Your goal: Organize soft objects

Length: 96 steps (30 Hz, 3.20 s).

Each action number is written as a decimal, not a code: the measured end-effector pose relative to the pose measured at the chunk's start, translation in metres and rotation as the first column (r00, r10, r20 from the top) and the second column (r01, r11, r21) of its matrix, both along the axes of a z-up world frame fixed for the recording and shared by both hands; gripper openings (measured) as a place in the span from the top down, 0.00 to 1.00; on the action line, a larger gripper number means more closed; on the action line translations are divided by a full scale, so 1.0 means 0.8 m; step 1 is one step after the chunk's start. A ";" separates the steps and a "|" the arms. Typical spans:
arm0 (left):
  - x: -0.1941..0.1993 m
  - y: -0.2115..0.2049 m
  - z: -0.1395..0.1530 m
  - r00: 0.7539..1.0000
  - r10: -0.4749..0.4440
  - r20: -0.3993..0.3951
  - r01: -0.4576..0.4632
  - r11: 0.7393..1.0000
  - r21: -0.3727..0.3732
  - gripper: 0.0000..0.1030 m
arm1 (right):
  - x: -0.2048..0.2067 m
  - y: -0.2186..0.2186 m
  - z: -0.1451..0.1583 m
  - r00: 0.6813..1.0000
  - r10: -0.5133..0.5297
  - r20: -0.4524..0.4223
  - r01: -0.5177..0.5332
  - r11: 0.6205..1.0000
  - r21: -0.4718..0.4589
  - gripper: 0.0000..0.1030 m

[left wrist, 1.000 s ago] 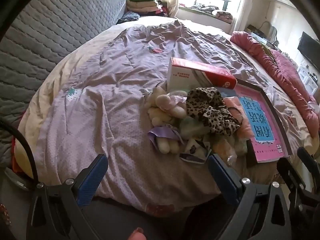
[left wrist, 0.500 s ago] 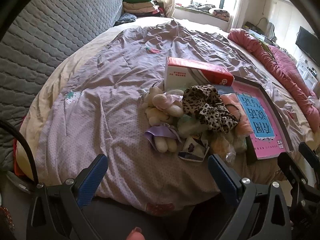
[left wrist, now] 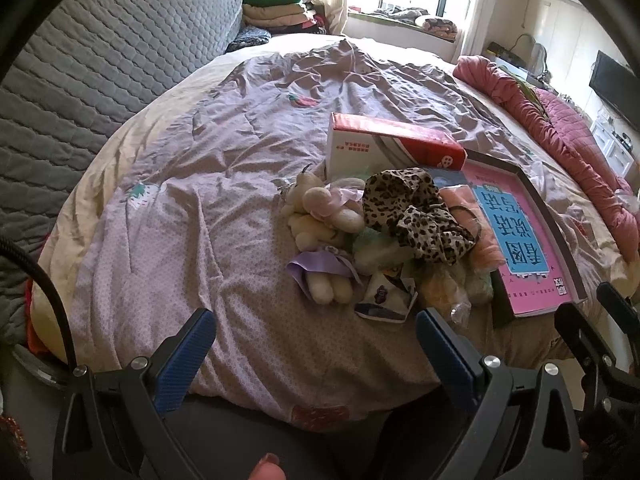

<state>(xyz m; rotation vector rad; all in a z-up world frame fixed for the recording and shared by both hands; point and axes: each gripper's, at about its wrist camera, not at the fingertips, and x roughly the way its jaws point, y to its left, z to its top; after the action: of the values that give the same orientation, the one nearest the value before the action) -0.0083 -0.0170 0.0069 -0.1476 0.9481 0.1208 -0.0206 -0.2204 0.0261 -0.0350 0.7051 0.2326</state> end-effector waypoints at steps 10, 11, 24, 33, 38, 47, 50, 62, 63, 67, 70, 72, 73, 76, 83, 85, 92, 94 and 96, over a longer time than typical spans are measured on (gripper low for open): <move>0.000 -0.003 0.000 1.000 -0.003 0.005 0.003 1.000 0.001 0.02 | 0.000 0.000 0.001 1.000 0.001 0.003 -0.001 1.000 0.001 0.07; 0.000 -0.004 0.000 1.000 -0.004 0.007 0.004 1.000 0.001 0.02 | 0.000 0.001 0.001 1.000 0.000 0.003 0.000 1.000 0.000 0.07; 0.003 -0.006 -0.003 1.000 -0.018 0.008 0.018 1.000 -0.012 0.02 | 0.002 -0.004 0.000 1.000 -0.009 -0.008 0.009 1.000 0.007 0.07; 0.009 0.001 -0.009 0.999 -0.031 0.032 0.032 0.999 -0.036 0.02 | 0.015 -0.006 -0.010 0.999 -0.004 -0.036 0.006 0.999 0.045 0.07; 0.019 0.026 -0.023 1.000 0.008 0.026 -0.005 0.995 -0.097 0.02 | 0.039 -0.006 -0.025 0.997 -0.025 -0.068 0.028 0.999 0.043 0.07; 0.039 0.038 -0.057 0.999 -0.005 -0.034 0.001 0.992 -0.127 0.02 | 0.076 -0.005 -0.052 0.994 -0.045 -0.101 0.048 0.998 0.031 0.07; 0.054 0.043 -0.064 0.999 0.014 -0.051 -0.020 0.992 -0.126 0.02 | 0.083 -0.003 -0.059 0.994 -0.045 -0.096 0.047 0.999 0.024 0.07; 0.097 0.054 -0.102 0.996 0.012 -0.090 -0.032 0.973 -0.230 0.12 | 0.110 -0.001 -0.070 0.995 -0.031 -0.096 0.032 0.999 0.012 0.07; 0.099 0.055 -0.104 0.996 0.008 -0.088 -0.029 0.971 -0.237 0.13 | 0.113 0.001 -0.071 0.995 -0.023 -0.095 0.024 1.000 0.015 0.07; 0.102 0.060 -0.108 0.997 0.011 -0.071 -0.030 0.964 -0.264 0.17 | 0.121 0.011 -0.074 0.995 0.009 -0.099 -0.009 1.000 0.000 0.07; 0.105 0.062 -0.110 0.998 0.010 -0.059 -0.026 0.963 -0.268 0.21 | 0.128 0.019 -0.077 0.995 0.023 -0.093 -0.025 0.999 -0.021 0.08; 0.107 0.062 -0.111 0.998 0.011 -0.054 -0.025 0.965 -0.260 0.24 | 0.134 0.024 -0.081 0.995 0.031 -0.093 -0.035 0.999 -0.041 0.11; 0.107 0.062 -0.112 0.998 0.012 -0.053 -0.026 0.964 -0.263 0.26 | 0.137 0.027 -0.083 0.995 0.031 -0.094 -0.036 0.998 -0.054 0.15; 0.110 0.064 -0.115 0.999 0.014 -0.052 -0.028 0.961 -0.275 0.26 | 0.147 0.035 -0.089 0.992 0.066 -0.111 -0.073 0.996 -0.059 0.37; 0.122 0.063 -0.120 0.999 -0.011 -0.031 0.002 0.958 -0.286 0.51 | 0.154 0.034 -0.100 0.989 0.065 -0.130 -0.070 0.997 -0.034 0.58; 0.125 0.059 -0.121 0.999 -0.029 -0.034 0.019 0.961 -0.277 0.58 | 0.152 0.025 -0.096 0.990 0.063 -0.124 -0.062 0.998 0.012 0.60; 0.119 0.060 -0.117 0.999 -0.049 -0.010 0.045 0.957 -0.286 0.68 | 0.136 0.016 -0.083 0.993 0.063 -0.099 -0.058 0.997 0.055 0.62; 0.117 0.062 -0.116 0.999 -0.049 -0.011 0.044 0.956 -0.289 0.69 | 0.132 0.012 -0.080 0.994 0.058 -0.095 -0.052 0.996 0.068 0.62; 0.113 0.059 -0.112 0.998 -0.059 -0.006 0.055 0.960 -0.275 0.69 | 0.129 0.008 -0.077 0.994 0.054 -0.097 -0.046 0.995 0.084 0.62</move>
<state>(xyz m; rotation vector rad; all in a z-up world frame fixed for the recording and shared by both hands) 0.0821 0.0301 -0.0827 -0.3759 0.9792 -0.0640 0.0824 -0.2144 -0.0357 0.0369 0.7938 0.3124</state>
